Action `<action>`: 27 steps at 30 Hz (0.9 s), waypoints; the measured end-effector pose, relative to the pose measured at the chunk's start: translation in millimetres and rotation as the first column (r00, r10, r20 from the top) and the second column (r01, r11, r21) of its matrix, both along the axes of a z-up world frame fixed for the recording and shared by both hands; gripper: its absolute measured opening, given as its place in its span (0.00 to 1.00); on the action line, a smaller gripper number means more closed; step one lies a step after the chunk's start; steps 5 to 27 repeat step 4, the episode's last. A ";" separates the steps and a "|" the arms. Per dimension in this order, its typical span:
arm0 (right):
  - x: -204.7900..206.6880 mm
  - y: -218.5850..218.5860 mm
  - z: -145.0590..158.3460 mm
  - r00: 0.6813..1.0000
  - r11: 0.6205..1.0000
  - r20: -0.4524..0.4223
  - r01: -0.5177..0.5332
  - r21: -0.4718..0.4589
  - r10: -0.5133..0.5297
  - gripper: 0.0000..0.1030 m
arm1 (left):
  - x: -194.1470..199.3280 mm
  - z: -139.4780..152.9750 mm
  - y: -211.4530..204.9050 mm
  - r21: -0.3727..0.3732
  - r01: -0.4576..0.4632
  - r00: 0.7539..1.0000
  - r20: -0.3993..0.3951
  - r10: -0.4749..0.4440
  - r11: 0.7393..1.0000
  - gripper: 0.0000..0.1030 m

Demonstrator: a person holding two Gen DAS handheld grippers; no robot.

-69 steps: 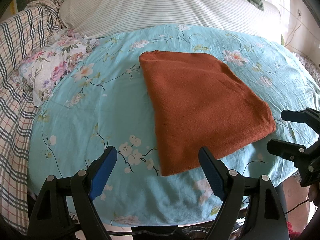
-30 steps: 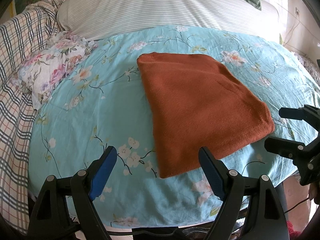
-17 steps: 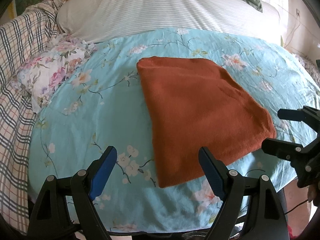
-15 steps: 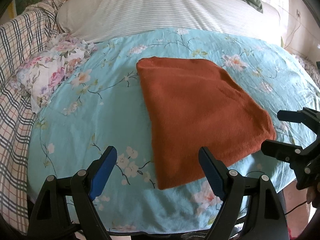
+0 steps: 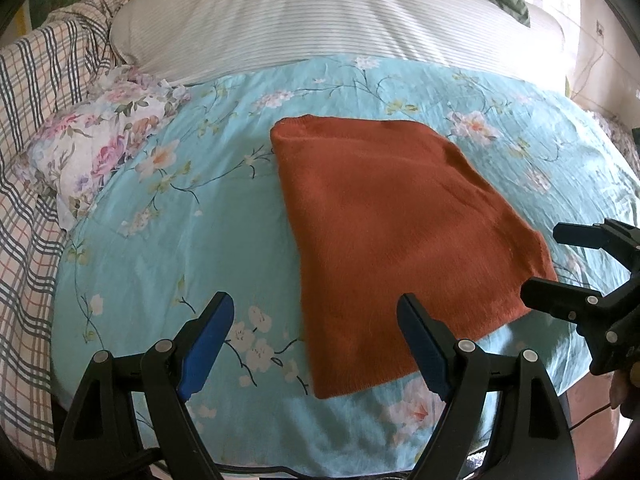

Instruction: Fold small clothes

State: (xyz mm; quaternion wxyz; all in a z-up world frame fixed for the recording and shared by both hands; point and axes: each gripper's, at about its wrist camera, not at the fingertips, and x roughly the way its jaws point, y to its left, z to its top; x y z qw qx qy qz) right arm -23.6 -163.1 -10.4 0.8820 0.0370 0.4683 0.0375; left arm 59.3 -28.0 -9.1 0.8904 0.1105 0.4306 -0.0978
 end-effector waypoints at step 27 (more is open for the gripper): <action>3.4 -6.8 -3.4 1.000 1.000 -0.003 0.013 0.020 -0.013 0.99 | 5.8 -4.8 2.9 -0.001 -0.021 1.000 -0.005 0.021 1.000 0.82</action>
